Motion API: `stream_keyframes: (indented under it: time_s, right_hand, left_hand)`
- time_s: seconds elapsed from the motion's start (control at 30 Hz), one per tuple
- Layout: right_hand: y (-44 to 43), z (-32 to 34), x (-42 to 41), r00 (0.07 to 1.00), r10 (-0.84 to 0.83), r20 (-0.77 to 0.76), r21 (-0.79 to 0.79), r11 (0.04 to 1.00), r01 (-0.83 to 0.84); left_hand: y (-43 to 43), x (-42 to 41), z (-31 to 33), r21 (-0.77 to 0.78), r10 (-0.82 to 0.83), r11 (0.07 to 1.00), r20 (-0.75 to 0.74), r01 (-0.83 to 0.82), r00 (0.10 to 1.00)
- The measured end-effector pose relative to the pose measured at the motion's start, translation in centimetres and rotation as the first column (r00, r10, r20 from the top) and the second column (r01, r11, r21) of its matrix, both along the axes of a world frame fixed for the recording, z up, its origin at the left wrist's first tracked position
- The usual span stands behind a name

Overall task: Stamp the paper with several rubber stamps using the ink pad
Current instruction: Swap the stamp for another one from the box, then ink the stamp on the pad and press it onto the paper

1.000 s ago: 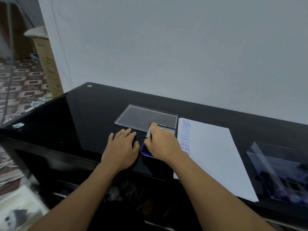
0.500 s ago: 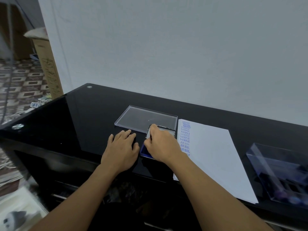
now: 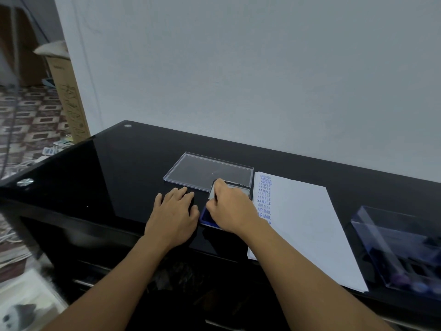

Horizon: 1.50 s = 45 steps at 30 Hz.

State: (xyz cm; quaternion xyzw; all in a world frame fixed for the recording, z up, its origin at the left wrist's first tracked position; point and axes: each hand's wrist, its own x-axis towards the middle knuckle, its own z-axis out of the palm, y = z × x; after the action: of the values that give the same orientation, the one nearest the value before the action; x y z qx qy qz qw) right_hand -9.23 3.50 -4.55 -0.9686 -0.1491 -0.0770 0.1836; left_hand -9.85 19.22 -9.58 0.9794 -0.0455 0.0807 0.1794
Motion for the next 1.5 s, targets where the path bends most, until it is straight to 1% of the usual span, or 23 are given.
stream_keyframes:
  time_s: [0.13, 0.3, 0.37, 0.47, 0.53, 0.63, 0.8, 0.9, 1.0, 1.1, 1.3, 1.5]
  right_hand:
    - [-0.5, 0.5, -0.2, 1.0, 0.012, -0.007, 0.009, 1.0, -0.012]
    - [-3.0, 2.5, -0.1, 0.996, -0.085, -0.02, 0.207, 0.974, 0.087]
    - [-4.5, 3.5, -0.1, 0.994, -0.107, -0.029, 0.263, 0.958, 0.11]
    - [-6.7, 5.0, -0.5, 0.99, -0.142, -0.025, 0.291, 0.946, 0.143]
    - [-7.9, 5.7, -0.8, 0.986, -0.165, -0.029, 0.289, 0.943, 0.167]
    - [-9.3, 6.1, -1.5, 0.979, -0.19, -0.067, 0.282, 0.938, 0.201]
    - [-10.8, 5.6, -2.6, 0.969, -0.207, -0.136, 0.259, 0.937, 0.236]
    - [-11.4, 4.9, -3.3, 0.961, -0.194, -0.195, 0.208, 0.95, 0.234]
    - [-11.7, 4.2, -3.6, 0.959, -0.173, -0.223, 0.128, 0.97, 0.204]
    - [-11.8, 3.7, -3.8, 0.963, -0.152, -0.223, 0.085, 0.981, 0.174]
    - [-11.3, 3.1, -4.3, 0.975, -0.058, -0.215, 0.033, 0.997, 0.067]
    - [-10.8, 2.6, -4.4, 0.976, -0.011, -0.216, -0.011, 1.0, 0.008]
  left_hand:
    - [0.0, -0.1, 0.3, -0.054, 0.006, 0.998, 0.009, -0.006, 1.0]
    - [-0.6, 0.0, 1.7, -0.116, 0.028, 0.993, 0.09, -0.018, 0.996]
    - [-1.5, -0.2, 2.4, -0.151, -0.004, 0.988, 0.156, 0.027, 0.988]
    - [-3.5, -0.9, 3.1, -0.166, -0.103, 0.975, 0.256, 0.149, 0.961]
    - [-5.0, -1.5, 3.1, -0.147, -0.162, 0.968, 0.263, 0.205, 0.951]
    - [-6.9, -2.1, 2.7, -0.093, -0.213, 0.966, 0.246, 0.242, 0.946]
    - [-8.6, -2.4, 1.2, -0.065, -0.201, 0.971, 0.291, 0.229, 0.935]
    - [-9.4, -3.1, 0.4, -0.03, -0.193, 0.977, 0.322, 0.213, 0.927]
    - [-10.0, -3.8, -0.2, -0.012, -0.199, 0.975, 0.382, 0.22, 0.902]
    - [-10.0, -4.0, -0.6, -0.009, -0.217, 0.97, 0.425, 0.243, 0.879]
    - [-9.8, -3.6, -1.1, -0.017, -0.272, 0.951, 0.427, 0.308, 0.863]
    - [-9.6, -3.6, -1.1, -0.058, -0.288, 0.937, 0.431, 0.345, 0.855]
